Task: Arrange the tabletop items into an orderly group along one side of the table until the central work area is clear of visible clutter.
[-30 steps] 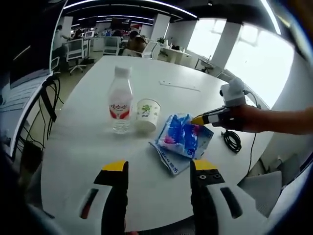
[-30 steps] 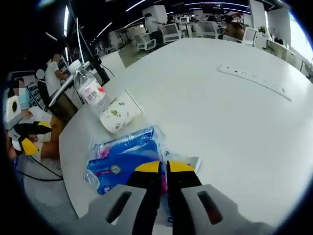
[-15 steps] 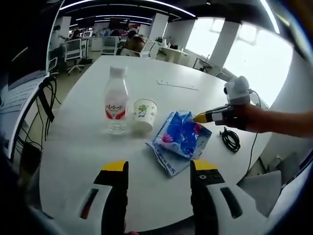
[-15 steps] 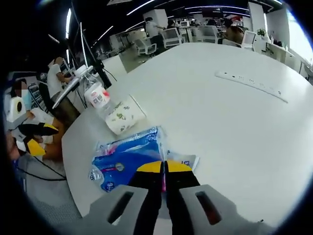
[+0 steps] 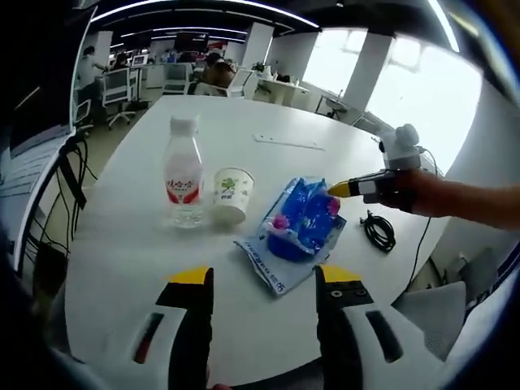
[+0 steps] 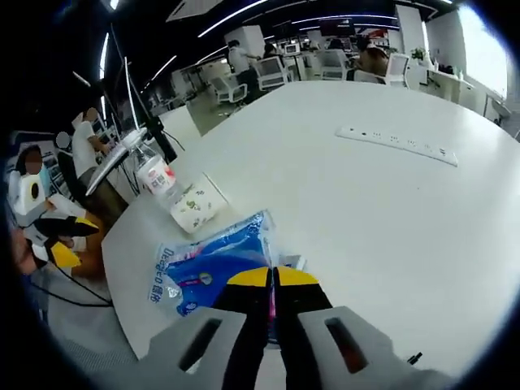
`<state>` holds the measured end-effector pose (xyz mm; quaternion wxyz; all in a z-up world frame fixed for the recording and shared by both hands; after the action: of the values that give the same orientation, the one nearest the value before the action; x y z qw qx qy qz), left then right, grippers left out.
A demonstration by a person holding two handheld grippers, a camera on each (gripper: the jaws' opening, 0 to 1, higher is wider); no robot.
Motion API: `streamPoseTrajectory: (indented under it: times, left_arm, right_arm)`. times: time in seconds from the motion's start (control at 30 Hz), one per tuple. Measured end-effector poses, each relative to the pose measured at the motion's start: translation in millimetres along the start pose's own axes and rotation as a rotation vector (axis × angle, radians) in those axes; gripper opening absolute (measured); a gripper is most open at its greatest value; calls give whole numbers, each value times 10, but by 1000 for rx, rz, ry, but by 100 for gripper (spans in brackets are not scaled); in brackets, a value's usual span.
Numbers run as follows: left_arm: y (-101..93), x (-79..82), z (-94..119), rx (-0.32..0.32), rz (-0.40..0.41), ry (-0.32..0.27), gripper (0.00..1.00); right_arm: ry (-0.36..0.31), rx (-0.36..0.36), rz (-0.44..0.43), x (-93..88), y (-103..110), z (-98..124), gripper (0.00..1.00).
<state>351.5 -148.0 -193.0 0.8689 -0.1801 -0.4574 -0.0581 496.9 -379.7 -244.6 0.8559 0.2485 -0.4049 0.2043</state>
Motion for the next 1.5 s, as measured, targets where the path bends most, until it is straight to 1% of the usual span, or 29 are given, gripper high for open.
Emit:
streamPoseTrajectory:
  times: [0.27, 0.53, 0.93, 1.27, 1.5]
  left_arm:
    - [-34, 62, 3, -5, -8, -11, 50]
    - [-72, 105, 12, -9, -21, -19, 50]
    - [-184, 144, -16, -22, -25, -23, 50]
    - [-257, 174, -51, -31, -40, -18, 50]
    - [-367, 215, -86, -44, -66, -14, 50]
  right_arm:
    - [-35, -33, -31, 53, -83, 156, 0]
    - [-69, -82, -66, 86, -261, 325, 0]
    - [-118, -126, -100, 194, -457, 510, 0]
    - [-138, -153, -117, 210, -625, 633, 0]
    - [-169, -201, -164, 173, -838, 792, 0]
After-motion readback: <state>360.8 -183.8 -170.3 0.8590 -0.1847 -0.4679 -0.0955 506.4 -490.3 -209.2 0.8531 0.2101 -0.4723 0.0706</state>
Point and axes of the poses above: the point that each gripper's makers call its tool centre point, and the gripper's own axes: z roughly backward along the fingers, y roughly to its left, x roughly out of its top, the point moved 4 cm from there along z, roughly backward along the fingers, and after that the axes turned 9 degrees about -y, right-handed, at the moved point
